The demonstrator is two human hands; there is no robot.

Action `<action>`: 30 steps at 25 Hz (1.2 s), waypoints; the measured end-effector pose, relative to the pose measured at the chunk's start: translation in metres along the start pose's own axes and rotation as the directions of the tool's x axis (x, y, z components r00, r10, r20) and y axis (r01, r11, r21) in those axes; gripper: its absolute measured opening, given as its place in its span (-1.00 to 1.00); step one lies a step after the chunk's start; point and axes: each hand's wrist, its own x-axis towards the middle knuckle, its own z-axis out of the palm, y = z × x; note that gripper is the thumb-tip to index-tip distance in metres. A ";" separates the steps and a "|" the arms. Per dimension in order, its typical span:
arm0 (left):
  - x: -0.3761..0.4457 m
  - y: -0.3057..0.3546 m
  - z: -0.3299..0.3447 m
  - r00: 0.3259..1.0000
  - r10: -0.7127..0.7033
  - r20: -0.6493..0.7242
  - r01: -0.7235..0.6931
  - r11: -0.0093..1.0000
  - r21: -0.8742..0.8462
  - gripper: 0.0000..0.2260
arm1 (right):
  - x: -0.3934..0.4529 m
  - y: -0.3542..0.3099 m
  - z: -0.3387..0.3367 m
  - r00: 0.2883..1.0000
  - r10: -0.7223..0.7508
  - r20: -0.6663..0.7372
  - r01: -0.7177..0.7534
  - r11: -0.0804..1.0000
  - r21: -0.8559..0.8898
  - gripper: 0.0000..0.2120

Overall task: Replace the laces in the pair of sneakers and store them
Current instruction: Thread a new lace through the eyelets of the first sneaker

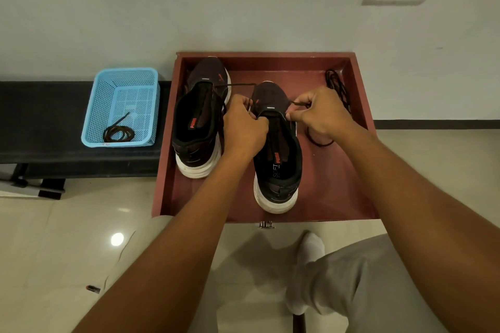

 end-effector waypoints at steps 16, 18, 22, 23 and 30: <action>0.001 -0.002 0.002 1.000 -0.018 -0.002 0.018 0.999 0.029 -0.75 | -0.002 0.011 -0.004 0.997 0.038 0.066 -0.049 0.984 0.173 -0.79; 0.001 -0.001 0.001 1.000 -0.024 0.003 0.024 0.999 0.033 -0.76 | 0.000 0.013 -0.004 0.996 0.060 0.072 -0.073 0.979 0.191 -0.74; 0.000 0.002 -0.002 0.999 -0.029 0.031 0.028 0.999 0.045 -0.75 | 0.002 0.014 -0.006 0.997 0.056 0.061 -0.068 0.974 0.218 -0.87; -0.001 0.004 -0.002 0.999 -0.026 0.041 0.024 0.999 0.035 -0.75 | 0.002 0.014 -0.008 0.997 0.054 0.056 -0.066 0.971 0.230 -0.93; -0.001 0.055 -0.008 0.996 0.083 -0.024 -0.085 0.984 -0.155 -0.87 | 0.004 -0.042 -0.030 0.988 0.128 -0.092 -0.056 0.832 0.551 -0.75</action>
